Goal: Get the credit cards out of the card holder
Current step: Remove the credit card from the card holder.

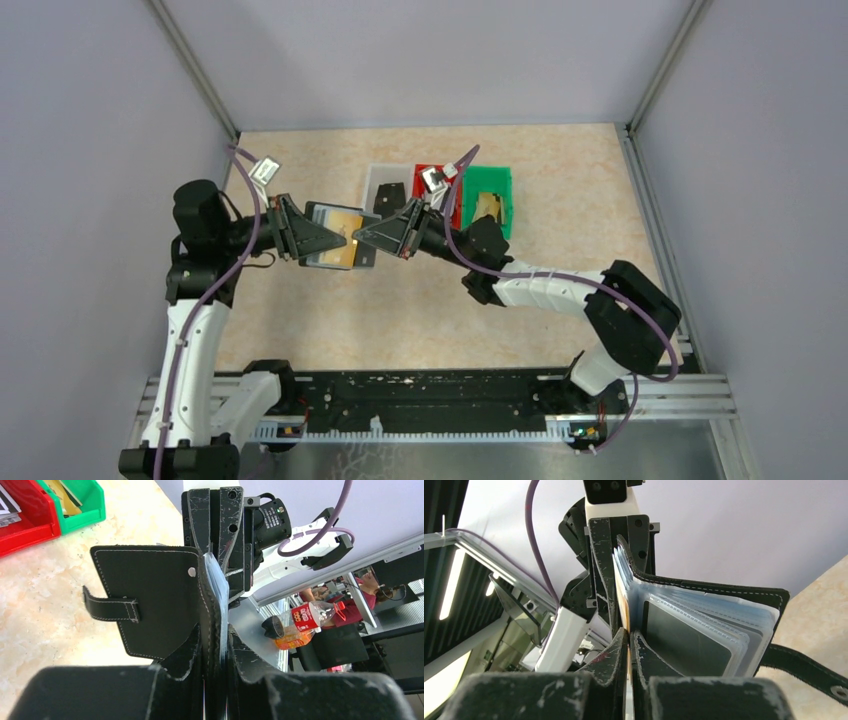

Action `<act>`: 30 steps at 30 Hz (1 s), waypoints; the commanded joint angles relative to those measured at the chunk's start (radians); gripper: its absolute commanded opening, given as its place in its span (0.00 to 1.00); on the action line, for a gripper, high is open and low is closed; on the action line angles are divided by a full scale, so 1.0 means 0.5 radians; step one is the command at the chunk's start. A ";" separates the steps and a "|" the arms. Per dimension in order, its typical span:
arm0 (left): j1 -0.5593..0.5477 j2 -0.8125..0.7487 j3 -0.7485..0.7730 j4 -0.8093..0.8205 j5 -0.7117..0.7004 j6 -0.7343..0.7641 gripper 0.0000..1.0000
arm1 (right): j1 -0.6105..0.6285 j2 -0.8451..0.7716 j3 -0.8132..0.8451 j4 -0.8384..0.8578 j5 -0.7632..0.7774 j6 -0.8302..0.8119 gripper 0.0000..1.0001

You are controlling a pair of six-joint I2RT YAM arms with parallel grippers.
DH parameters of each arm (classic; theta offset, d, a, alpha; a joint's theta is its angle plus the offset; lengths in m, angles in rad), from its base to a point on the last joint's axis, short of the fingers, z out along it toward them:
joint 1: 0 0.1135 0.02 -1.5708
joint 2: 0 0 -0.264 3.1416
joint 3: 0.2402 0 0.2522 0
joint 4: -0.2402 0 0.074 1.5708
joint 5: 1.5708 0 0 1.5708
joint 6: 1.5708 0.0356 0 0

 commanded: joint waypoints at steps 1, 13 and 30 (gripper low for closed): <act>-0.034 0.000 0.030 0.092 0.069 -0.056 0.18 | 0.077 -0.030 0.055 -0.084 -0.001 -0.068 0.00; -0.034 -0.016 -0.023 0.305 0.181 -0.268 0.36 | 0.013 -0.036 -0.160 0.520 -0.063 0.146 0.00; -0.035 -0.028 -0.032 0.379 0.246 -0.337 0.24 | -0.034 -0.080 -0.286 0.571 -0.038 0.190 0.00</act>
